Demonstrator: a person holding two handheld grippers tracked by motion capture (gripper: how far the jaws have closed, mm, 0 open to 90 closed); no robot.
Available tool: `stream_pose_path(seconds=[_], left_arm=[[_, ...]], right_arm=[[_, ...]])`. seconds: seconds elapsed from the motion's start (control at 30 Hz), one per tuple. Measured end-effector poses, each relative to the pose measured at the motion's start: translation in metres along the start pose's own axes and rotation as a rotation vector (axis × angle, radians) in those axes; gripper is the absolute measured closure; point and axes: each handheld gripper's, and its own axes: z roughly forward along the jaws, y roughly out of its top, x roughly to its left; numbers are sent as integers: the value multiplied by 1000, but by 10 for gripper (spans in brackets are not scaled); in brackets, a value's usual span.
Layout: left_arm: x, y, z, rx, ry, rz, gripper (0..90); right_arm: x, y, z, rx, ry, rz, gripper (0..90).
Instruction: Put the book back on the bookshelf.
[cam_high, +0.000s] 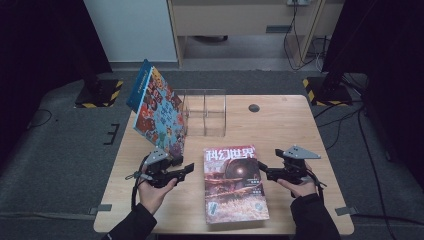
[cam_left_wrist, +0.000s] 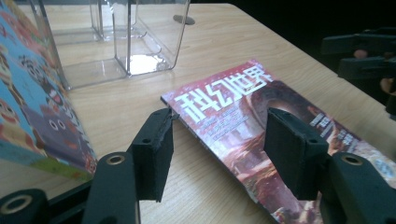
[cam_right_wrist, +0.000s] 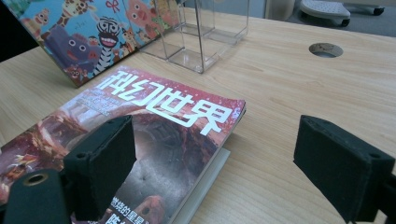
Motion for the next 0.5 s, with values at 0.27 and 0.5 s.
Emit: stream_pose_path(seconds=[0.27,0.5], left_arm=[[-2,-21,24,65,12,-1,407],[-3,-28,39,97,7,-4,394]], right_arm=[[8,-8,9,43,7,-23,145],[14,-16,19,96,16,-28,145]])
